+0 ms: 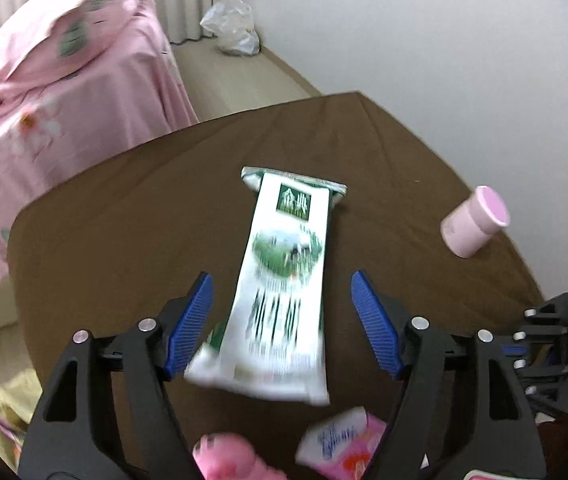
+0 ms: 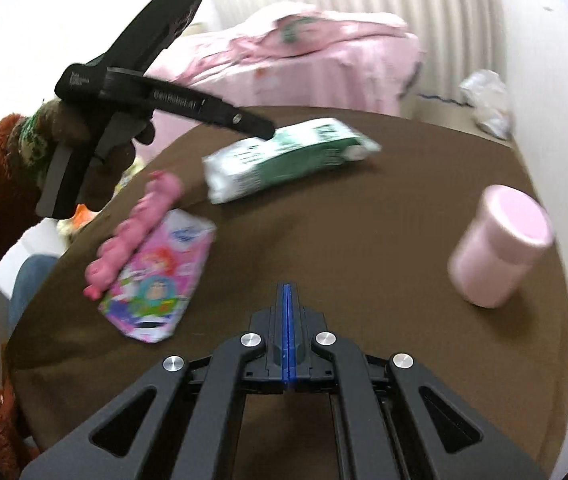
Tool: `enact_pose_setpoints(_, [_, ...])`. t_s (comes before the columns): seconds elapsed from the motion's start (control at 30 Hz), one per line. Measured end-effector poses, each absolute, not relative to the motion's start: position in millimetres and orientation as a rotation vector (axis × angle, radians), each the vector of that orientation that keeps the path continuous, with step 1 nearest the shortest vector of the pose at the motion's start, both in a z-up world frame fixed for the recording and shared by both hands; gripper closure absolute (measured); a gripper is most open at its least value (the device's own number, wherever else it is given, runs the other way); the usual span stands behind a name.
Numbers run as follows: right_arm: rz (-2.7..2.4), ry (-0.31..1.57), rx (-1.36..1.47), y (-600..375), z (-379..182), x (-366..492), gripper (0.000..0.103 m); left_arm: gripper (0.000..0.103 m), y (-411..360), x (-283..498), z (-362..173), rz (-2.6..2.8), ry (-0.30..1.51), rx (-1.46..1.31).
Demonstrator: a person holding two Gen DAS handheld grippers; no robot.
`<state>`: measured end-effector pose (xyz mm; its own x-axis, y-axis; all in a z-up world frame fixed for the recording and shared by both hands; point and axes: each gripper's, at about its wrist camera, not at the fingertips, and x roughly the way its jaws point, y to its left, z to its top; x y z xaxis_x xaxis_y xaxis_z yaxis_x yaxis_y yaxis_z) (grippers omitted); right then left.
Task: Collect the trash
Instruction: 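Grasp the white-green milk carton with the left gripper and lift it, then grasp the pink tissue pack with the right gripper while the left gripper holds the milk carton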
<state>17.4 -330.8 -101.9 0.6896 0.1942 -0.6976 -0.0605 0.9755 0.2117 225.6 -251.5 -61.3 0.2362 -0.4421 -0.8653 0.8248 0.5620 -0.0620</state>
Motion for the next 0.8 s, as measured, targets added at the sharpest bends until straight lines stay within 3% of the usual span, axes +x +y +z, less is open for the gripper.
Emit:
enact_pose_setpoints(0.2, [0.093,0.788,0.277,-356.7,-107.9,10.2,0.098,0.037,-310.2,237.9,-85.1,-0.838,1.012,0.637])
enact_pose_setpoints(0.23, [0.089,0.785,0.273,-357.7,-107.6,8.6,0.089,0.039,-314.4,239.7,-89.1,-0.811,1.021,0.656])
enact_pose_setpoints(0.27, [0.087,0.78,0.264,-356.4,-106.9,8.1,0.065,0.05,-314.5,242.4,-91.5,-0.803,1.053,0.638])
enact_pose_setpoints(0.3, [0.093,0.775,0.261,-355.6,-106.0,6.7,0.051,0.052,-311.7,244.1,-91.5,-0.8,1.073,0.613])
enact_pose_setpoints(0.8, [0.276,0.794,0.268,-291.1,-97.3,16.4,0.051,0.056,-131.2,163.1,31.7,-0.739,0.799,0.108])
